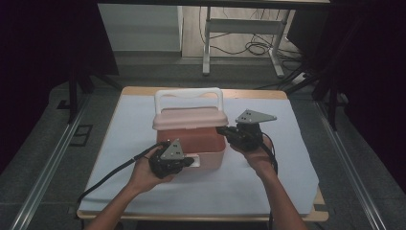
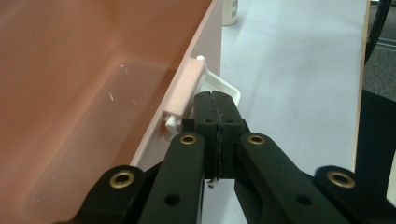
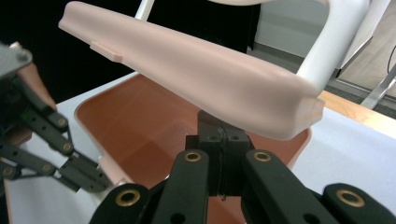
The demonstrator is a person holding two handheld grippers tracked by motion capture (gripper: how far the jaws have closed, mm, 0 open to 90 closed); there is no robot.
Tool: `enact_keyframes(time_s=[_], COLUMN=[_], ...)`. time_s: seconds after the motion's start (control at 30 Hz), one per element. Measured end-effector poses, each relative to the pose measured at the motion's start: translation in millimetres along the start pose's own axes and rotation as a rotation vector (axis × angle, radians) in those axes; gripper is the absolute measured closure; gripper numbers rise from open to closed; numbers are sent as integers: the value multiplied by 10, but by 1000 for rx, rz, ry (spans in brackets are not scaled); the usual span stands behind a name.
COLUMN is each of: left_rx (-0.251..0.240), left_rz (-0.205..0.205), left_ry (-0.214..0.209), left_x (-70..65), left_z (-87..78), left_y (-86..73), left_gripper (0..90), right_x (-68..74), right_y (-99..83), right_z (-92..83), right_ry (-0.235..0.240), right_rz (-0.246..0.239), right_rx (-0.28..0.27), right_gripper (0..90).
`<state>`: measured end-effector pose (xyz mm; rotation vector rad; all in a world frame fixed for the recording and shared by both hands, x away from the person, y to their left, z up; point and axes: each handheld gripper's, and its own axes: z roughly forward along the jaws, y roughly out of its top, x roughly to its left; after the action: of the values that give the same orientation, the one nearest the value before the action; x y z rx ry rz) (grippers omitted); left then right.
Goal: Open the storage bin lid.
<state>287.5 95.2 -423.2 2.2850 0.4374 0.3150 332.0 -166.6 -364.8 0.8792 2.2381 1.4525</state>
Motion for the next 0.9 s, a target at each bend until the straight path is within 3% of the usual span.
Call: enact_keyframes(time_s=[0.27, 0.9], left_rx=[1, -18], left_rz=[1, -7], left_ry=[-9, -15], left_x=[12, 11], left_z=[-3, 7], left_y=[-1, -21], left_gripper=[900, 900], right_x=[-79, -421], right_y=[165, 565], right_z=[57, 290], right_ry=[-6, -44], right_rz=[-1, 15], right_rx=[20, 49], right_gripper=[895, 892])
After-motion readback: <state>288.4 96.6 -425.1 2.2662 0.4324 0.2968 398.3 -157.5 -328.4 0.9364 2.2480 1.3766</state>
